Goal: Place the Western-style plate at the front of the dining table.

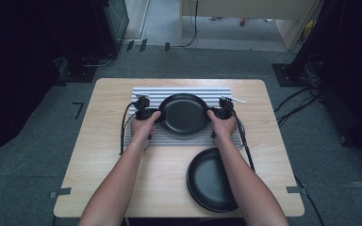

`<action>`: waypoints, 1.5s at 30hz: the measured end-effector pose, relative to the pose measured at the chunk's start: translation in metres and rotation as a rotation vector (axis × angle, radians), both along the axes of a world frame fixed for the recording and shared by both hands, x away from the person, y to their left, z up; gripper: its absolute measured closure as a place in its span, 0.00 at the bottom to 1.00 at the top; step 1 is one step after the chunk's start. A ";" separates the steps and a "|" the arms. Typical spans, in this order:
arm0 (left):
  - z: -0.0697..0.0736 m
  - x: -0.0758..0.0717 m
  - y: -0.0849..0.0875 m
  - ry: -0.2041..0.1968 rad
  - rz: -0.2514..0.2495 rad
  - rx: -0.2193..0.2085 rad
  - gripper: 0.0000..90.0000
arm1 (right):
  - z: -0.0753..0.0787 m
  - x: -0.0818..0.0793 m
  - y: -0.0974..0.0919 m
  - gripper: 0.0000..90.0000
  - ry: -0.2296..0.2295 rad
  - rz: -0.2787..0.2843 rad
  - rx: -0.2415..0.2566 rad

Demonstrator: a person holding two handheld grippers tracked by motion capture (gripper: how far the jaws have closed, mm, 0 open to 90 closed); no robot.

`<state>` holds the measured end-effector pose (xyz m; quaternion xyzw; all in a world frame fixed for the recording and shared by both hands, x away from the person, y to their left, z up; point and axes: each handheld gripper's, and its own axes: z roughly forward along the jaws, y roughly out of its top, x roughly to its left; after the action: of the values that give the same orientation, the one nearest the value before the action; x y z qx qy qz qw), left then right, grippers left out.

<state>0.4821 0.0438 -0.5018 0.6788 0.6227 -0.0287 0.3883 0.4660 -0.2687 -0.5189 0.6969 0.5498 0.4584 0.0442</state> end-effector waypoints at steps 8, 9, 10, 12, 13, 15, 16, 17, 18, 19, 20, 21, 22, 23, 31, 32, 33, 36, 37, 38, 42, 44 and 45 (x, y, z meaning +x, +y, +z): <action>0.022 -0.016 -0.005 -0.126 -0.048 0.136 0.39 | 0.022 -0.008 -0.009 0.71 -0.069 -0.016 -0.181; 0.024 -0.017 -0.004 -0.130 -0.043 0.132 0.37 | 0.023 -0.010 -0.011 0.70 -0.077 -0.007 -0.182; 0.026 -0.019 -0.003 -0.131 -0.042 0.126 0.34 | 0.023 -0.011 -0.012 0.68 -0.080 0.005 -0.164; 0.028 -0.021 -0.003 -0.137 -0.040 0.122 0.30 | 0.024 -0.012 -0.014 0.66 -0.082 0.017 -0.141; 0.032 -0.027 -0.002 -0.153 -0.046 0.124 0.28 | 0.026 -0.015 -0.015 0.57 -0.090 0.039 -0.126; 0.034 -0.033 -0.001 -0.162 -0.053 0.111 0.24 | 0.028 -0.018 -0.015 0.53 -0.084 0.038 -0.131; 0.034 -0.033 -0.001 -0.162 -0.053 0.111 0.22 | 0.028 -0.018 -0.015 0.53 -0.084 0.038 -0.131; 0.035 -0.039 0.000 -0.170 -0.056 0.100 0.21 | 0.031 -0.022 -0.017 0.51 -0.079 0.055 -0.144; 0.035 -0.039 0.000 -0.170 -0.056 0.100 0.20 | 0.033 -0.025 -0.018 0.50 -0.071 0.069 -0.152; 0.035 -0.045 0.002 -0.177 -0.060 0.088 0.20 | 0.034 -0.028 -0.019 0.49 -0.075 0.078 -0.163; 0.035 -0.047 0.003 -0.180 -0.065 0.088 0.19 | 0.036 -0.031 -0.021 0.47 -0.082 0.091 -0.165; 0.036 -0.050 0.003 -0.184 -0.066 0.095 0.18 | 0.038 -0.035 -0.024 0.44 -0.087 0.111 -0.165; 0.036 -0.052 0.004 -0.189 -0.064 0.098 0.18 | 0.039 -0.037 -0.025 0.42 -0.100 0.134 -0.168; 0.037 -0.054 0.005 -0.192 -0.065 0.099 0.18 | 0.040 -0.040 -0.027 0.41 -0.114 0.147 -0.175; 0.049 -0.074 0.007 -0.237 -0.081 0.102 0.17 | 0.048 -0.062 -0.033 0.38 -0.161 0.169 -0.233; 0.050 -0.078 0.008 -0.248 -0.081 0.095 0.17 | 0.049 -0.065 -0.034 0.37 -0.167 0.172 -0.236; 0.051 -0.081 0.010 -0.252 -0.086 0.087 0.17 | 0.050 -0.069 -0.036 0.36 -0.170 0.167 -0.240; 0.052 -0.086 0.013 -0.257 -0.084 0.088 0.16 | 0.052 -0.075 -0.040 0.35 -0.180 0.164 -0.256; 0.053 -0.092 0.016 -0.265 -0.083 0.095 0.16 | 0.053 -0.081 -0.045 0.34 -0.188 0.169 -0.269; 0.053 -0.095 0.018 -0.273 -0.083 0.100 0.16 | 0.054 -0.085 -0.047 0.33 -0.191 0.169 -0.269; 0.054 -0.104 0.023 -0.294 -0.088 0.110 0.14 | 0.056 -0.096 -0.056 0.32 -0.203 0.172 -0.263; 0.054 -0.110 0.026 -0.297 -0.086 0.110 0.13 | 0.058 -0.107 -0.063 0.31 -0.214 0.171 -0.278; 0.054 -0.117 0.029 -0.304 -0.084 0.114 0.13 | 0.058 -0.110 -0.065 0.31 -0.215 0.171 -0.282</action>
<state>0.3650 0.0729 -0.4475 0.7215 0.5286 0.0935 0.4374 0.3560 -0.3338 -0.4611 0.5816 0.6577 0.4509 0.1607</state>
